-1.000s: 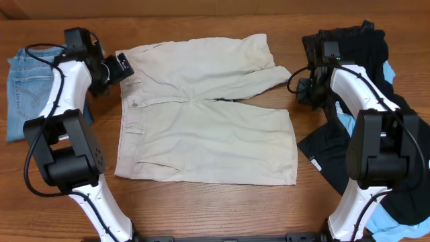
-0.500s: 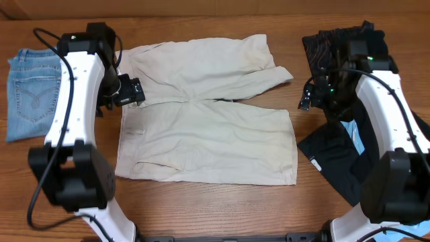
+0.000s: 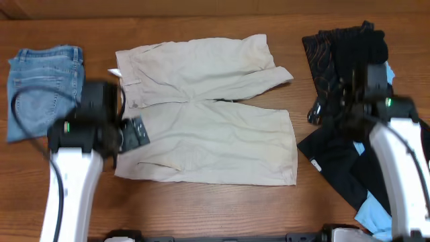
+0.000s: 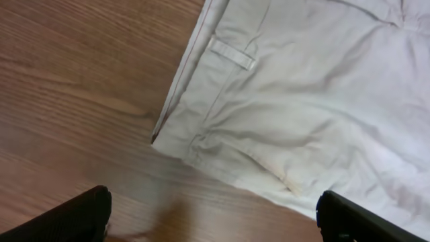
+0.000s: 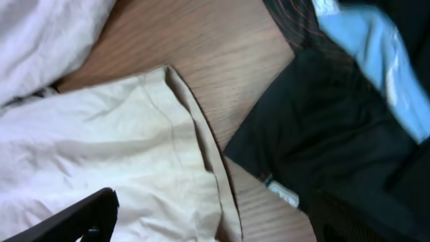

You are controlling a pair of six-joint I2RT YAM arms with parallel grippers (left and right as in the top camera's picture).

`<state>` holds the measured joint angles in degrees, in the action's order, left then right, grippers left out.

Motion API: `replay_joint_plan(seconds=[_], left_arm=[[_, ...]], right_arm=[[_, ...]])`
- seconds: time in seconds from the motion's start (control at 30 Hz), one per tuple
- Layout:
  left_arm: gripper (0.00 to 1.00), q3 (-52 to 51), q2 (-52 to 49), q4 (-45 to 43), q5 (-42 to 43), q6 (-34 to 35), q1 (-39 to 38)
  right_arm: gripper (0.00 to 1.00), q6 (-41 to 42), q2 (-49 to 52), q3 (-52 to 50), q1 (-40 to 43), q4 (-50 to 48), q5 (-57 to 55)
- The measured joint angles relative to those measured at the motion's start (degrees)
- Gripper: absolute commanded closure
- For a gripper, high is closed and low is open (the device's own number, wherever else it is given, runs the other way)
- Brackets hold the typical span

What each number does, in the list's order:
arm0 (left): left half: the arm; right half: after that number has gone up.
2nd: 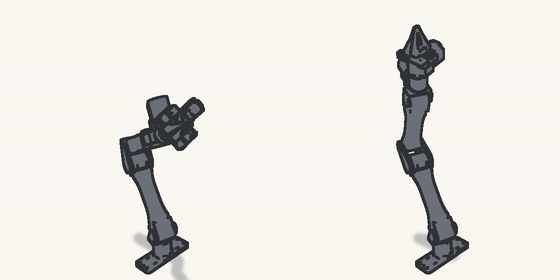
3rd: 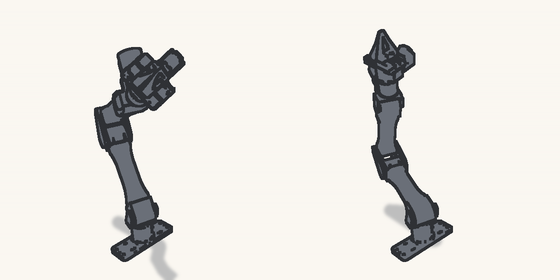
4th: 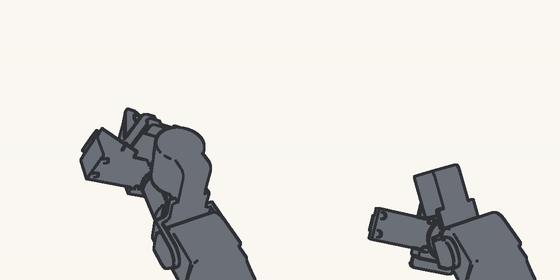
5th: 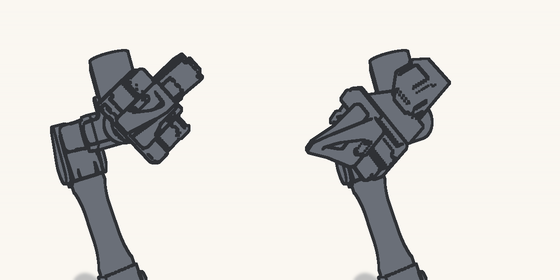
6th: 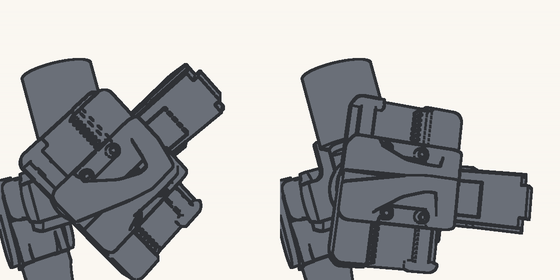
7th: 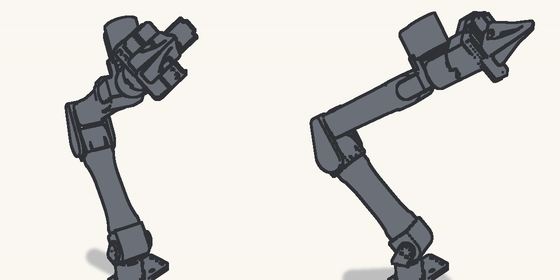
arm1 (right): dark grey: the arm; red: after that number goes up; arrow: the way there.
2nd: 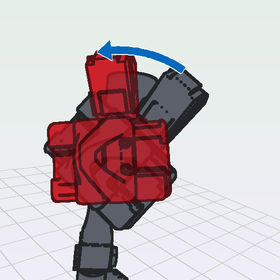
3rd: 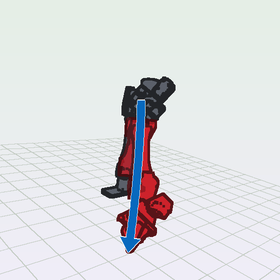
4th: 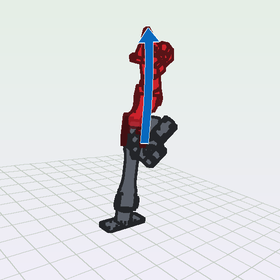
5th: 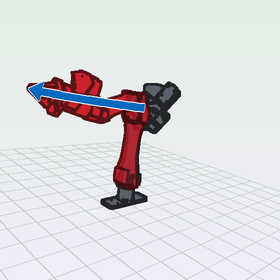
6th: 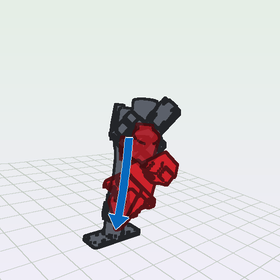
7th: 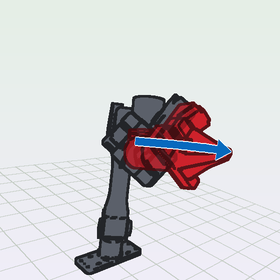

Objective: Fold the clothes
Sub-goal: 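Grasp the bottom left and bottom right hem corners with both grippers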

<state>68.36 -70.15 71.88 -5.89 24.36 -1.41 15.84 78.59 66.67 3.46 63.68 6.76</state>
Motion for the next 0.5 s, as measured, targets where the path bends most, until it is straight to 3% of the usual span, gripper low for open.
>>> replay_joint_plan(seconds=[0.2,0.33,0.5], left_arm=[[0.0,-15.3,12.1,-7.9,0.1,3.7,0.6],[0.0,-23.6,12.4,-14.4,2.8,5.8,5.2],[0.0,-27.4,8.7,-19.3,8.2,5.8,11.8]], right_arm=[[0.17,6.3,-7.5,-14.9,-3.7,-4.0,5.0],[0.31,9.7,-7.1,-21.3,-7.5,-5.1,9.0],[0.37,11.6,-6.7,-24.8,-9.6,-6.8,10.5]])
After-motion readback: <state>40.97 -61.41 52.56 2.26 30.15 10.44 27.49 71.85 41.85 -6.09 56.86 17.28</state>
